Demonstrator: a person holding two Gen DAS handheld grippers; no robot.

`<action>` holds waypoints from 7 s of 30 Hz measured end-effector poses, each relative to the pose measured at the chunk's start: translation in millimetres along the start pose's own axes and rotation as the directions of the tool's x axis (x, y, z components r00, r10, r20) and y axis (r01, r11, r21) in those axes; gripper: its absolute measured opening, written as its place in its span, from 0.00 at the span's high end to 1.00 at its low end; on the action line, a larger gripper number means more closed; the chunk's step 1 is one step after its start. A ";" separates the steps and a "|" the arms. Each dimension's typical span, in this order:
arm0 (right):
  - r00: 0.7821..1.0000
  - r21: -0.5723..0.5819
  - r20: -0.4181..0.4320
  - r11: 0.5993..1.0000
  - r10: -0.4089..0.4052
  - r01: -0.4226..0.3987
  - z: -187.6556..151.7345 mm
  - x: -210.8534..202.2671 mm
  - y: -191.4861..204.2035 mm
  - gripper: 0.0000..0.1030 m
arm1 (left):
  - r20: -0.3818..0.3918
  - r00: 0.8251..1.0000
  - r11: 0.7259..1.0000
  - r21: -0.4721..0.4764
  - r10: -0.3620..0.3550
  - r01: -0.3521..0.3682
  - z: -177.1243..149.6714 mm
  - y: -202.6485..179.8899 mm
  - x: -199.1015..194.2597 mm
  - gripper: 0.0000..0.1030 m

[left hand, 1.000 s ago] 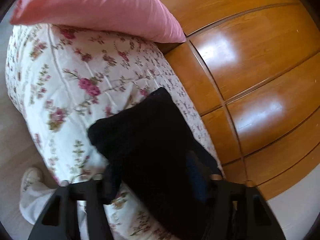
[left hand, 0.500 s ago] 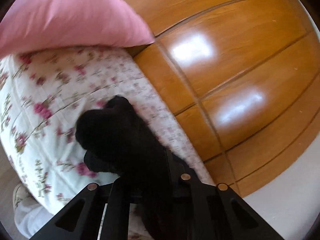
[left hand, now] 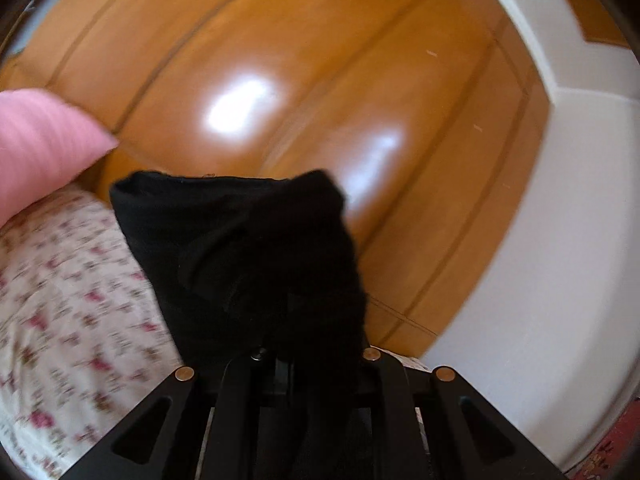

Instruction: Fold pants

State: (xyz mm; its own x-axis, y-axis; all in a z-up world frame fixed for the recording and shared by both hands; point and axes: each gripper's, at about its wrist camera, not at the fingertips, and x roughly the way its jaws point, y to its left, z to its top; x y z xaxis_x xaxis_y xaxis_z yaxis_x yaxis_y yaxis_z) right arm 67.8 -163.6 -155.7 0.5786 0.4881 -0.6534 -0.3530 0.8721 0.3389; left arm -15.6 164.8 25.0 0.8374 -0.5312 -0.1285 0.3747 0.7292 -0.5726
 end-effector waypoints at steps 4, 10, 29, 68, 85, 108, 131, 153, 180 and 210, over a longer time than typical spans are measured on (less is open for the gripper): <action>1.000 0.010 0.004 1.000 -0.001 0.001 -1.9 -3.4 -2.2 0.60 | -0.037 0.994 0.993 0.054 -0.099 0.101 2.5 -34.1 23.8 0.88; 0.990 0.040 0.118 0.997 -0.074 0.070 4.8 -61.1 -25.5 0.59 | -0.156 0.975 0.952 0.239 -0.155 0.190 -15.5 -94.5 66.1 0.88; 0.942 0.432 0.226 0.892 -0.249 0.132 -9.2 -143.7 -139.3 0.57 | -0.654 0.757 0.800 0.448 -0.010 0.398 -203.1 -159.0 202.3 0.88; 0.914 0.018 -0.011 0.914 -0.405 0.406 51.4 -16.5 -89.7 0.65 | -0.483 0.862 0.924 0.380 0.156 0.045 -176.3 -54.7 165.5 0.51; 0.913 0.173 -0.053 0.896 -0.405 0.408 -11.3 -79.4 -112.4 0.40 | -0.609 0.723 0.910 0.409 0.326 -0.066 -139.7 -30.4 262.0 0.48; 0.922 0.195 -0.021 0.903 -0.386 0.383 -6.5 -79.4 -100.2 0.38 | -0.476 0.781 0.901 0.353 0.405 -0.253 -111.5 -14.4 160.0 0.41; 0.943 0.241 -0.028 0.913 -0.331 0.328 3.4 -74.2 -117.6 0.29 | -0.564 0.821 0.995 0.012 0.091 -0.102 -105.4 13.7 148.6 0.29; 0.989 0.445 0.039 0.884 0.139 -0.142 5.1 -22.1 -166.5 0.54 | -0.611 0.784 0.993 -0.112 -0.106 0.047 -141.5 32.3 172.6 0.59; 0.964 0.270 0.159 0.949 -0.211 0.163 247.6 145.6 -262.6 0.50 | -0.511 0.817 0.957 0.244 0.267 -0.159 -48.2 116.3 435.4 0.55; 0.706 0.212 0.357 0.789 -0.612 0.577 165.3 74.2 -159.0 0.03 | -0.087 0.899 0.822 0.448 0.430 -0.350 -100.6 8.2 288.8 0.30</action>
State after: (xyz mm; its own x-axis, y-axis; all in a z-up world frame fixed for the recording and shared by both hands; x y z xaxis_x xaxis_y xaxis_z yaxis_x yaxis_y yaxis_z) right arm 288.3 -260.3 -146.2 0.8870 -0.1766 -0.4267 0.2109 0.9769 0.0340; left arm 189.3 -26.0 -98.2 0.8789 -0.2013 -0.4325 0.1932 0.9791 -0.0631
